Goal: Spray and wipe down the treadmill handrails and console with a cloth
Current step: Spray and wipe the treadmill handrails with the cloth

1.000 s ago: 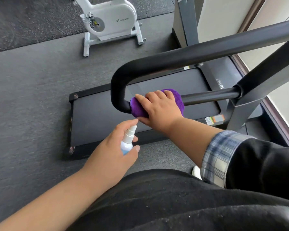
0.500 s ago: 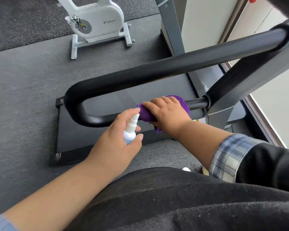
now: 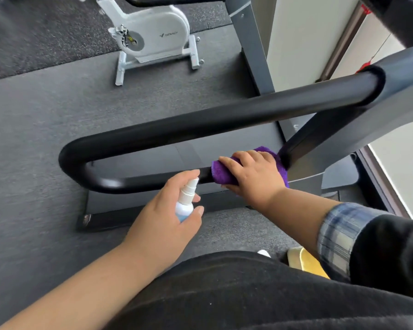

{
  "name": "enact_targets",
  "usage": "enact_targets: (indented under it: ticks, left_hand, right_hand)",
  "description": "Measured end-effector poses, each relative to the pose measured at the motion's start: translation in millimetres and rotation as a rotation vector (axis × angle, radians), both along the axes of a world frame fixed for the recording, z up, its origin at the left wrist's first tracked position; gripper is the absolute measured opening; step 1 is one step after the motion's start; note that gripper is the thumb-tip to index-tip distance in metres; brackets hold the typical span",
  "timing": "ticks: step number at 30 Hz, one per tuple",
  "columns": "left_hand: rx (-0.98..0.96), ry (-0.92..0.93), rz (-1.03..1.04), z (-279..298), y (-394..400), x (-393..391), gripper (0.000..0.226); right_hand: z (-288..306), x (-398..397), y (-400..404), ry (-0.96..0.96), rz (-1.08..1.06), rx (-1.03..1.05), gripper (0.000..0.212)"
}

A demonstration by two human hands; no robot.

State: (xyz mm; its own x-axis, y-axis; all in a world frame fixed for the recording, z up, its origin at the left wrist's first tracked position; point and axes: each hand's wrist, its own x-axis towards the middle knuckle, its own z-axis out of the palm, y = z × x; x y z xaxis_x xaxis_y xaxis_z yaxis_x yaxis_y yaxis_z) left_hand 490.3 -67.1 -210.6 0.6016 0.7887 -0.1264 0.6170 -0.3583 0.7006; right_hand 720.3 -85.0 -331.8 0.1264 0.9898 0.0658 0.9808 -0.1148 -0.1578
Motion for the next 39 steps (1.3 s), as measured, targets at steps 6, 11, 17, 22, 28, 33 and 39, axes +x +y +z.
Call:
enact_targets:
  ticks: [6,11,17,22,28,33,39]
  left_hand:
    - [-0.015,0.077,0.049,-8.9,-16.8,16.7,0.071]
    - [-0.004,0.082,0.055,-1.9,-24.7,29.9,0.066]
    - [-0.005,0.063,0.089,2.7,-24.4,26.1,0.064]
    - [-0.02,0.053,0.128,2.6,-18.9,-6.1,0.066]
    - [-0.024,0.057,0.11,0.7,7.6,-61.4,0.067]
    - [0.036,0.071,0.024,4.2,37.6,-106.8,0.074]
    - [0.053,0.066,-0.086,2.4,66.1,-143.7,0.072]
  right_hand:
    - [18.6,-57.3,29.5,0.113,0.202,-0.042,0.072]
    - [16.0,-0.8,16.9,0.105,0.26,-0.118,0.087]
    - [11.4,34.9,-2.4,0.009,0.132,-0.196,0.097]
    - [15.6,11.0,21.9,-0.006,0.176,-0.186,0.087]
    - [21.4,-56.9,55.9,-0.024,0.219,-0.176,0.084]
    - [39.7,-151.1,97.8,0.004,0.273,-0.134,0.076]
    - [43.7,-205.9,114.7,0.026,0.244,-0.091,0.096]
